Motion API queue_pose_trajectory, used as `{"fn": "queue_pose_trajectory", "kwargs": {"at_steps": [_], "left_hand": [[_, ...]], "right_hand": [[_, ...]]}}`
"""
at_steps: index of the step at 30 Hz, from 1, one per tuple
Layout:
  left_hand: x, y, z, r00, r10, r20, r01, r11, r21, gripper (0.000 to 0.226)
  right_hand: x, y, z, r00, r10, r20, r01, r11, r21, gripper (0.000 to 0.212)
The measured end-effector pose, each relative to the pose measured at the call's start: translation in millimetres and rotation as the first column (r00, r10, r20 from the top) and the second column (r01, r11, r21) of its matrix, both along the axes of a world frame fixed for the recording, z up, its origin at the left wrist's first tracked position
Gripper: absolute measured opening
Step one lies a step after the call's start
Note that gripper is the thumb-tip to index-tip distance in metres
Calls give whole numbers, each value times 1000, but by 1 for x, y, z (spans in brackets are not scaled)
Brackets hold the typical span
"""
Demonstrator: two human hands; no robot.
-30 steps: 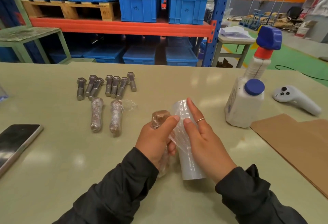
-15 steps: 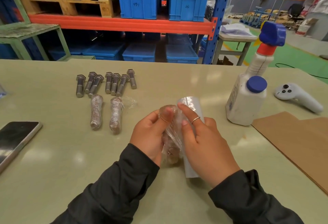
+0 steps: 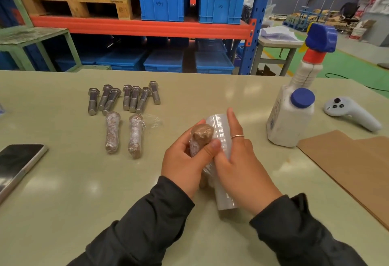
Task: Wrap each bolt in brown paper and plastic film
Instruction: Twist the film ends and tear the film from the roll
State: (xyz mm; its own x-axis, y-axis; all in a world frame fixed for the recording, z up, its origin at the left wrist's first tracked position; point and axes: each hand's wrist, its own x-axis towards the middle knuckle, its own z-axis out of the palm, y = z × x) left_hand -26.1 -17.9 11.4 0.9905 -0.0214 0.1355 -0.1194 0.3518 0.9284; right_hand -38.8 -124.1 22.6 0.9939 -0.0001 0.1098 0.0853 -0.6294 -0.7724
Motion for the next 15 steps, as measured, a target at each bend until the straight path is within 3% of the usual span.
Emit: {"fn": "queue_pose_trajectory", "kwargs": {"at_steps": [3, 5, 8, 10, 12, 15], "left_hand": [[3, 1, -1, 992, 51, -118, -62, 994, -86, 66], [4, 3, 2, 985, 43, -166, -66, 988, -136, 53], [5, 6, 7, 982, 9, -189, -49, 977, -207, 40], [6, 9, 9, 983, -15, -182, -32, 966, -255, 34], [6, 10, 10, 984, -31, -174, -14, 968, -252, 32], [3, 9, 10, 983, -46, -178, 5, 975, -223, 30]], "right_hand": [[6, -10, 3, 981, 47, -188, 32, 917, 397, 70], [6, -11, 1, 979, 66, -195, 36, 877, 480, 67], [7, -12, 5, 993, 72, -94, -18, 876, 483, 60], [8, -15, 12, 997, 67, -26, -51, 918, 393, 54], [9, -20, 16, 999, 14, 49, -23, 982, 187, 48], [8, -28, 16, 994, -42, 104, 49, 996, -70, 45]]}}
